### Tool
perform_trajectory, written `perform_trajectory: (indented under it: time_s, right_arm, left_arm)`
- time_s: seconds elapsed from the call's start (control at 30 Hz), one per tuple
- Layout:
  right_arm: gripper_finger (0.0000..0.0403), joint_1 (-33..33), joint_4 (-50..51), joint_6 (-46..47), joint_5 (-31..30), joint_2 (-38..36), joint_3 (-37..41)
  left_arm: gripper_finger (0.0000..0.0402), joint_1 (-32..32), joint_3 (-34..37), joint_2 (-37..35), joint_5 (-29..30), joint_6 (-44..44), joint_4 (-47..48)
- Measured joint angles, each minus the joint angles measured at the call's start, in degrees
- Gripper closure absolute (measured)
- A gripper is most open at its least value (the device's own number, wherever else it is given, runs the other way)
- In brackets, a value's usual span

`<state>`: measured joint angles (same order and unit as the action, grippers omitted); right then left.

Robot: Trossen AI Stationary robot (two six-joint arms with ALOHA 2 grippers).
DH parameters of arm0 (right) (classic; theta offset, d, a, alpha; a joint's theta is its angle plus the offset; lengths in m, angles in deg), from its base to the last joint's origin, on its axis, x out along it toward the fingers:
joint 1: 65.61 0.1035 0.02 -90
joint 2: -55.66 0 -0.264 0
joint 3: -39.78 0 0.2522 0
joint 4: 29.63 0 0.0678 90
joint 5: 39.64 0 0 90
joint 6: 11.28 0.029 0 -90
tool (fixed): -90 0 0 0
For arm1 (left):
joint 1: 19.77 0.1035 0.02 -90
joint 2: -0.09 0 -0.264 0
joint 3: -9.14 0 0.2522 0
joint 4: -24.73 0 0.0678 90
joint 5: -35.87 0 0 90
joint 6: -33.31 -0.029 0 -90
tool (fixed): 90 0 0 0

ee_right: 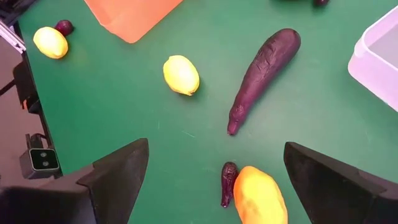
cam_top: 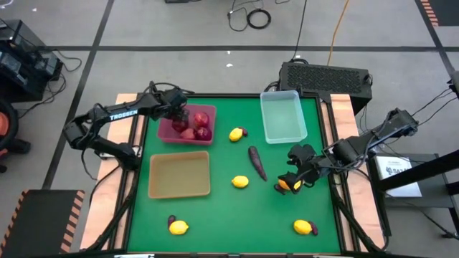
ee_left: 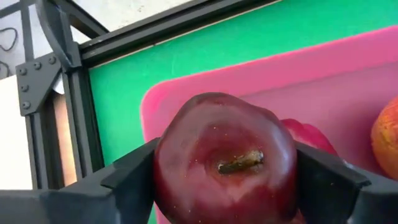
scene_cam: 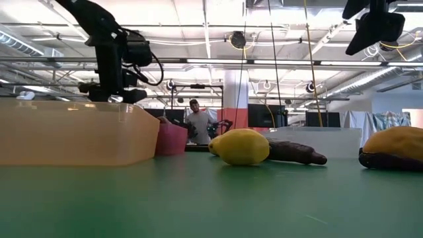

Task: Sort produce into baskets
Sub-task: Put the apple into the pink bin, then put the eggplant into the orange bin

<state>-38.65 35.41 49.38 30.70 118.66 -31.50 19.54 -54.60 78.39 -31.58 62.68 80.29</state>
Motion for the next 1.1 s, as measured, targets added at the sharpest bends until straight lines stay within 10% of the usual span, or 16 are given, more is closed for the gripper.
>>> perform_trajectory:
  time_s: [0.3, 0.8, 1.1]
  right_arm:
    - [0.004, -0.01, 0.01, -3.07, -0.81, 0.0, 0.0]
    - [0.004, -1.84, 0.01, -4.39, -2.91, 0.0, 0.0]
    - [0.004, -3.27, -0.01, -4.59, -2.89, 0.0, 0.0]
  left_arm:
    - [0.0013, 0.0, -0.89, 0.0, -2.4, -1.7, 0.2]
    - [0.0009, -1.31, -13.07, -0.46, -7.94, -3.1, 5.09]
    - [0.0009, -13.59, -14.75, -0.19, -17.35, -4.96, -10.31]
